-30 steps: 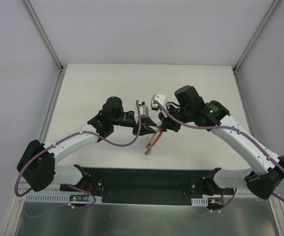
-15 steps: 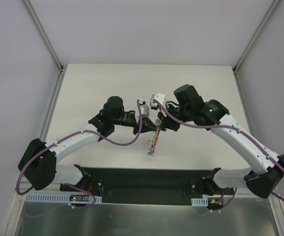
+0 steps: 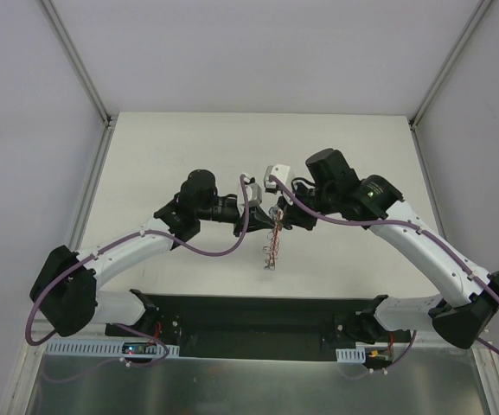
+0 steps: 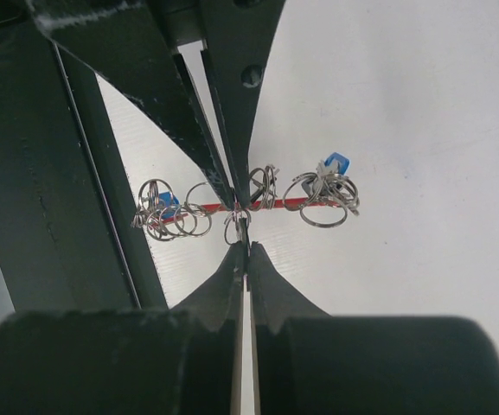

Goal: Put the keys on the keyring

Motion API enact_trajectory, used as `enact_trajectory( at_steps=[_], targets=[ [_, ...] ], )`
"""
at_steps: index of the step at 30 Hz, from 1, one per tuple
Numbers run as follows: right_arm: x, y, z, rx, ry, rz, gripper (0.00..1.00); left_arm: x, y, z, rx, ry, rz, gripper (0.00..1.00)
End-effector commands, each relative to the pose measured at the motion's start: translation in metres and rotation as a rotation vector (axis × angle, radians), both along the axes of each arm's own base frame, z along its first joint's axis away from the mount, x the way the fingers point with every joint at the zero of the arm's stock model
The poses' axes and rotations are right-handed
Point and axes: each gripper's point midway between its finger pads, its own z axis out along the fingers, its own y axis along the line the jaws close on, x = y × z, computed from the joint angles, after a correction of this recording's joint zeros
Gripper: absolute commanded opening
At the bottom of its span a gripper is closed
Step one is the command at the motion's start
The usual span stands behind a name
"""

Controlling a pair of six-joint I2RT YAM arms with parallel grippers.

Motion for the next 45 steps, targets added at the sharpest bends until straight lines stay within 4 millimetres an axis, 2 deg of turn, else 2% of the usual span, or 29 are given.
enact_trajectory(
  at_steps=[1,7,16,32,45],
  targets=[
    [0.005,-0.011,0.010,0.004,-0.046,-0.027,0.01,0.005,0.007,0.028,-0.045,-0.050,0.027,0.00],
    [0.002,-0.015,-0.007,-0.015,-0.002,-0.044,0.01,0.012,0.015,0.043,-0.092,-0.070,0.093,0.00],
    [0.004,-0.014,-0.025,-0.010,0.039,-0.068,0.01,0.018,0.025,0.053,-0.131,-0.086,0.158,0.00],
    [0.001,-0.012,-0.051,-0.025,0.116,-0.075,0.01,0.021,0.035,0.062,-0.184,-0.095,0.220,0.00],
    [0.013,-0.028,-0.069,-0.073,0.138,-0.167,0.01,0.024,0.044,0.067,-0.205,-0.108,0.270,0.00]
  ],
)
